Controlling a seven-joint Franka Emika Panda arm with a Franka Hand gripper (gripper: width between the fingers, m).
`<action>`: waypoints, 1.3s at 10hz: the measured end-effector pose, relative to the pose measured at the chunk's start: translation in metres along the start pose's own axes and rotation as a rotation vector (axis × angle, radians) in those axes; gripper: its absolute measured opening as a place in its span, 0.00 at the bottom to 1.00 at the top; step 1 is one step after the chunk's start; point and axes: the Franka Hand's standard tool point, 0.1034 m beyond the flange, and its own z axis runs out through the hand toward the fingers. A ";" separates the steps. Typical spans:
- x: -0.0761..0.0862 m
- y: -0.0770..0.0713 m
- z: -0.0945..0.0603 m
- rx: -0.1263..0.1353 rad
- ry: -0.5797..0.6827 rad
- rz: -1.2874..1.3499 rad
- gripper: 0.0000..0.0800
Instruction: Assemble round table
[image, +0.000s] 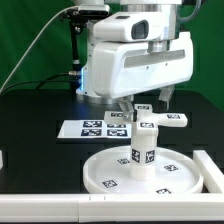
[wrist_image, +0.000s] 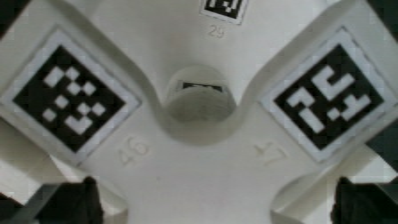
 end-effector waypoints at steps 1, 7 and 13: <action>0.000 -0.001 0.002 0.000 -0.002 -0.001 0.81; -0.002 0.001 0.003 0.000 -0.001 0.160 0.55; -0.001 0.003 0.003 0.012 0.116 1.056 0.55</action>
Offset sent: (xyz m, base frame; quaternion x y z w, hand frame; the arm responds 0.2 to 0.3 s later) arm 0.0000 0.0000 0.0000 0.0000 0.0000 0.0000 1.0000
